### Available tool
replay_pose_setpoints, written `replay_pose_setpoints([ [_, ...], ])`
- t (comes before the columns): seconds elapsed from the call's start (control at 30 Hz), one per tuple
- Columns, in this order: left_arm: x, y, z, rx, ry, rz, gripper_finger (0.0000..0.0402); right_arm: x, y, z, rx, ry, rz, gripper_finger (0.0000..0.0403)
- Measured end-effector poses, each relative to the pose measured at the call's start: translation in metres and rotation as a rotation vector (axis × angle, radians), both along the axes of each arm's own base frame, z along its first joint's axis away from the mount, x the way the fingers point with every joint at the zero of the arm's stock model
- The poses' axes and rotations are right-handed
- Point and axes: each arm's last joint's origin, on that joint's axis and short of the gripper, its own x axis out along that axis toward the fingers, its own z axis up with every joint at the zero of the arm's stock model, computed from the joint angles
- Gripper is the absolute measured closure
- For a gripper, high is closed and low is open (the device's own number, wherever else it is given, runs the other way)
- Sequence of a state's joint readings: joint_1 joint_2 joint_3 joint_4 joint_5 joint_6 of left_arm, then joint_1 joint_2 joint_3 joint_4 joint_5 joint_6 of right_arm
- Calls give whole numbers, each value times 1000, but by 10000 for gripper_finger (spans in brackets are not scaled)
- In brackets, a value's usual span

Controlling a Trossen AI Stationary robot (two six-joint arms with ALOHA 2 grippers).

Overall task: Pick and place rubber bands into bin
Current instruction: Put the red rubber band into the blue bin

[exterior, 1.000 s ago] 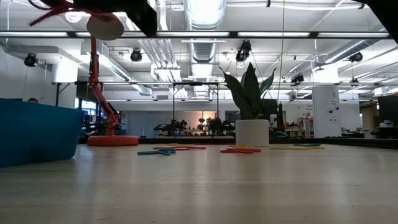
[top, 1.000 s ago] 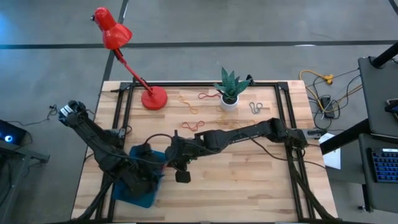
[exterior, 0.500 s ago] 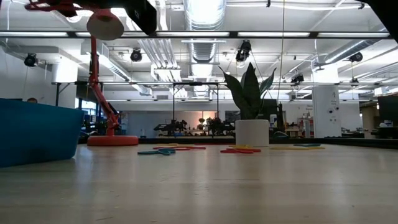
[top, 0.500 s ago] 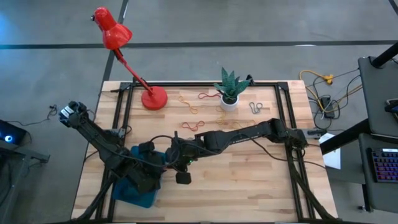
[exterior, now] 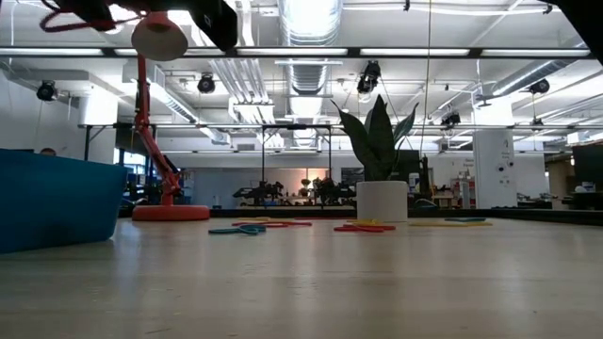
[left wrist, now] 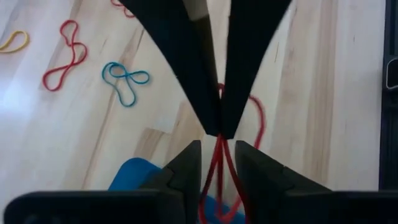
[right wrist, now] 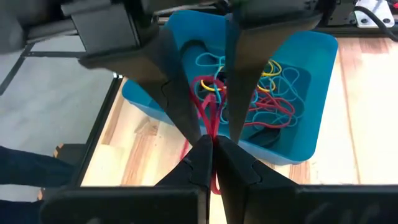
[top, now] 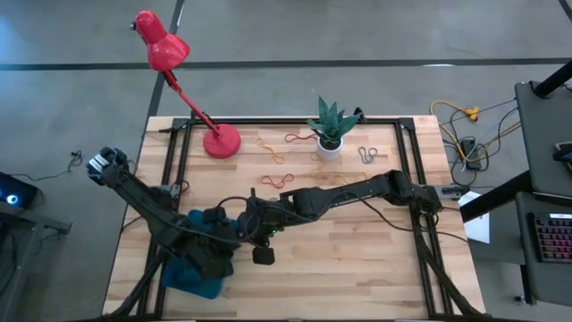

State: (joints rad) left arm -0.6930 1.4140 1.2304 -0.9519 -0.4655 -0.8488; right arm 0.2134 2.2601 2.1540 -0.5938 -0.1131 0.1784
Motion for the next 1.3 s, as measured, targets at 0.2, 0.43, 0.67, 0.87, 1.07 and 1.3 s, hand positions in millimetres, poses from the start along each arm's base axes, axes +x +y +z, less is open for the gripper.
replay_pose_setpoints([
  [0.2, 3, -3, -5, 2, 23, -8, 370, 0, 0, 0, 35, 14, -32, 394],
  [0.43, 2, -2, -4, 2, 19, -6, 400, -3, 2, -2, 33, 48, -33, 362],
  [0.67, -4, 2, -7, 28, 90, -7, 401, -7, 6, -5, -20, 78, -94, 249],
  [0.87, -28, 13, -6, 42, 370, 23, 401, -13, 5, -3, -72, 112, -97, 182],
  [1.07, -43, 13, -13, -168, 622, 48, 401, -23, 3, -11, -107, 245, -97, 167],
  [1.3, -49, 13, -43, -140, 646, 148, 381, -27, 2, -16, -123, 292, -92, 176],
])
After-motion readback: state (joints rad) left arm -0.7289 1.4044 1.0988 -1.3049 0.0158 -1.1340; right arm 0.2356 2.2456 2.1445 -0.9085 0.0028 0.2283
